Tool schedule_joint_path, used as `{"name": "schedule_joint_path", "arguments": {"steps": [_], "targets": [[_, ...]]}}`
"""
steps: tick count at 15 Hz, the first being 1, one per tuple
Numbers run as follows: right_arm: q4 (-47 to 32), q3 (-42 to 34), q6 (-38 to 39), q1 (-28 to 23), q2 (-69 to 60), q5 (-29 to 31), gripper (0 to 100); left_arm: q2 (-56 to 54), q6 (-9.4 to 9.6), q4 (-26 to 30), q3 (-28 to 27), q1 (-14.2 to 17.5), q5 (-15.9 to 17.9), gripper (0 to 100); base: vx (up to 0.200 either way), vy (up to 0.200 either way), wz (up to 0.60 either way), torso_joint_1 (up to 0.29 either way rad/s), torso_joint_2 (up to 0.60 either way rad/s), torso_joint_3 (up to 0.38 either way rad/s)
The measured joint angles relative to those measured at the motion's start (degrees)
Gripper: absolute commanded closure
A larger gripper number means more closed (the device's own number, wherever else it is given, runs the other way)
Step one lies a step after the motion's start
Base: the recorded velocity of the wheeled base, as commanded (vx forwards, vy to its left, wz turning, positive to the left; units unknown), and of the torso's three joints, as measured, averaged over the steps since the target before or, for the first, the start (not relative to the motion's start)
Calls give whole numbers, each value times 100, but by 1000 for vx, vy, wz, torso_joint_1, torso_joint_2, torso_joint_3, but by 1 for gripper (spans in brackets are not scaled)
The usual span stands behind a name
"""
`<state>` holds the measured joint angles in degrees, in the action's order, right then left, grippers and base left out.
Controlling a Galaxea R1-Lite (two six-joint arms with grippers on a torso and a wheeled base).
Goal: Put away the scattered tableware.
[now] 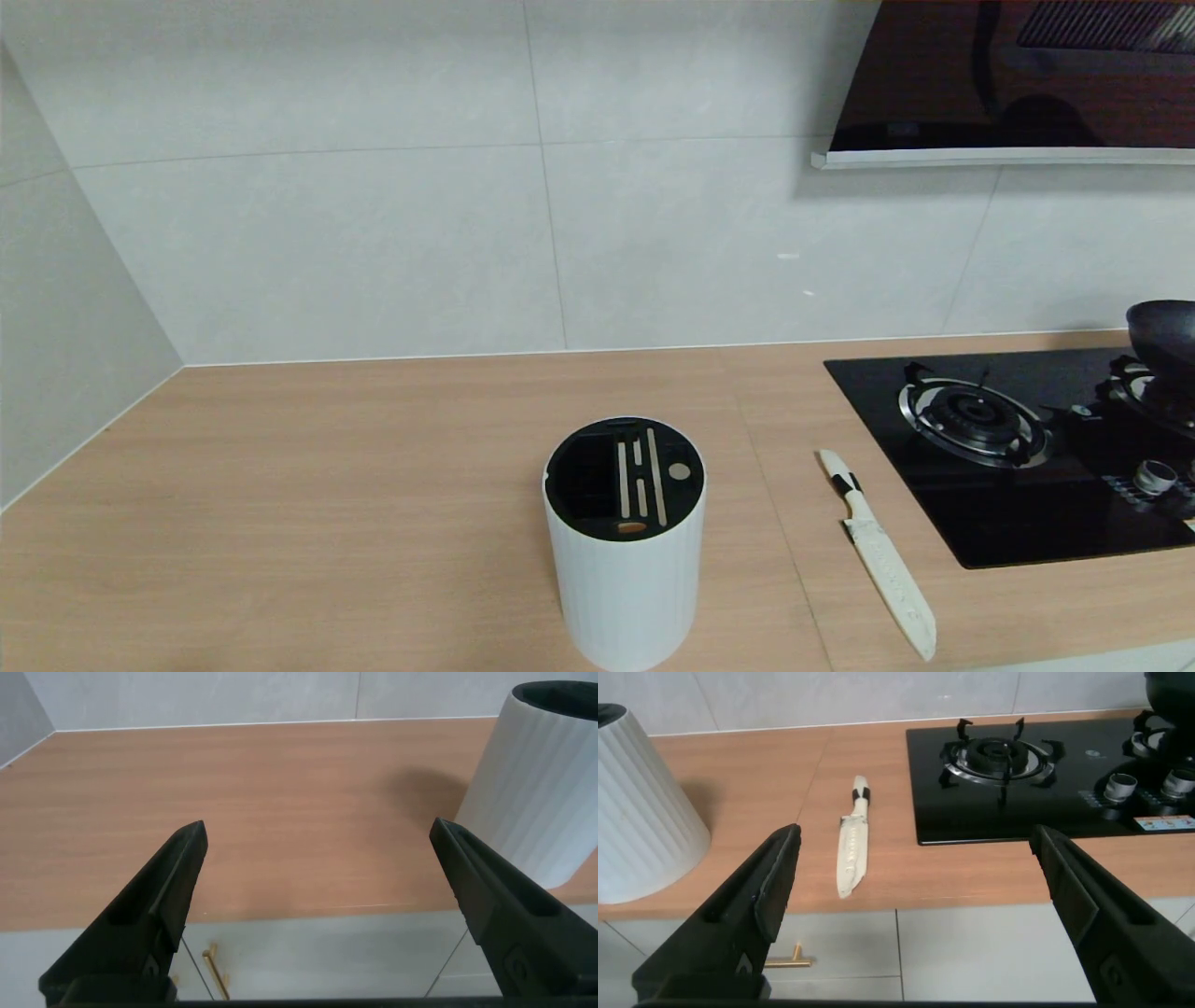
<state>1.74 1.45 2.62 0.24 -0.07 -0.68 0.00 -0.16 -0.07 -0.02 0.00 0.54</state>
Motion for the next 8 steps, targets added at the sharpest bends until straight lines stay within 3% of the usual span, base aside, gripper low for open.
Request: {"name": "schedule_joint_path", "arguments": {"steps": [4,8], "targets": [[-68,603,90,28,351,-315,0,0,2,0,0,0,0,0,0,0,0,0,0,0],[-99,1150,90,57,1746,-616,0,0,5,0,2,0,0,0,0,0,0,0,0,0]]}}
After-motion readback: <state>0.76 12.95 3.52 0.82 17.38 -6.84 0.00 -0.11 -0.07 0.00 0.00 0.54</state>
